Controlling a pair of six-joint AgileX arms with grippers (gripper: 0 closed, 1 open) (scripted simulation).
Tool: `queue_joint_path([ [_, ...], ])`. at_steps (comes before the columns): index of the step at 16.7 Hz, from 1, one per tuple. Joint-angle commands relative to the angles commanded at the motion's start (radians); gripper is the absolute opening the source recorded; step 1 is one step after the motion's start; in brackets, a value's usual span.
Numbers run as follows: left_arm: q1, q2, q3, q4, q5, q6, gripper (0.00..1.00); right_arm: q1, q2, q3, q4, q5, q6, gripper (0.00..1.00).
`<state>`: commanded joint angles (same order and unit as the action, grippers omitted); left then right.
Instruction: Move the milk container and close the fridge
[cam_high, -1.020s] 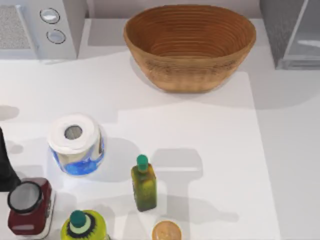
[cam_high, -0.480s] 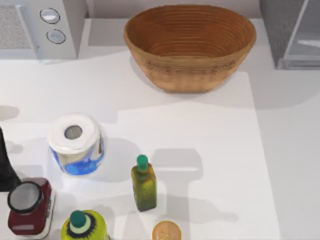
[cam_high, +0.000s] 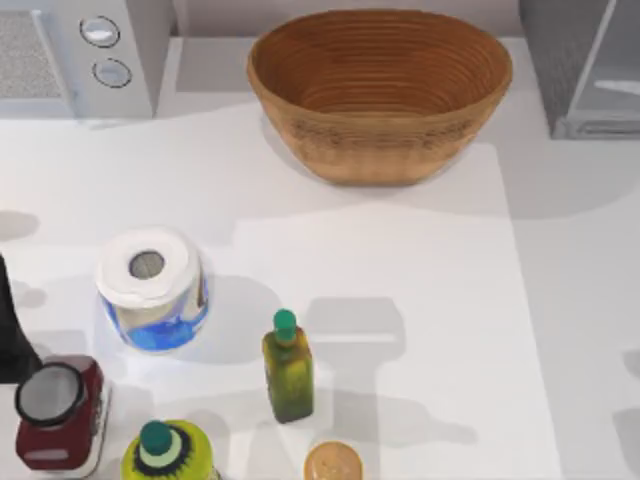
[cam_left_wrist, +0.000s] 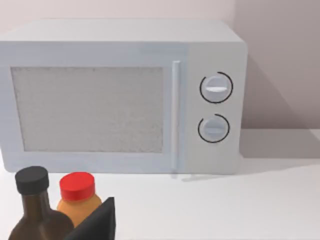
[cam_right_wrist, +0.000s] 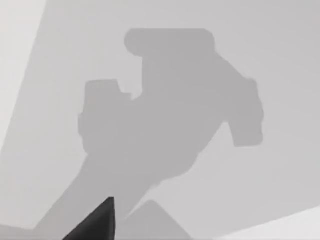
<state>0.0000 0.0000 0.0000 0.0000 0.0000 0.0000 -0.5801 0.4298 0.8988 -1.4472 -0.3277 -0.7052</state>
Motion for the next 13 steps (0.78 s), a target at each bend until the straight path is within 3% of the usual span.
queue_joint_path([
  [8,0.0,0.0,0.0,0.0,0.0,0.0,1.0,-0.647,0.708,0.246,-0.005,-0.336,-0.687,1.0],
  [13,0.0,0.0,0.0,0.0,0.0,0.0,1.0,-0.976,1.101,0.361,-0.015,-0.493,-1.064,1.0],
])
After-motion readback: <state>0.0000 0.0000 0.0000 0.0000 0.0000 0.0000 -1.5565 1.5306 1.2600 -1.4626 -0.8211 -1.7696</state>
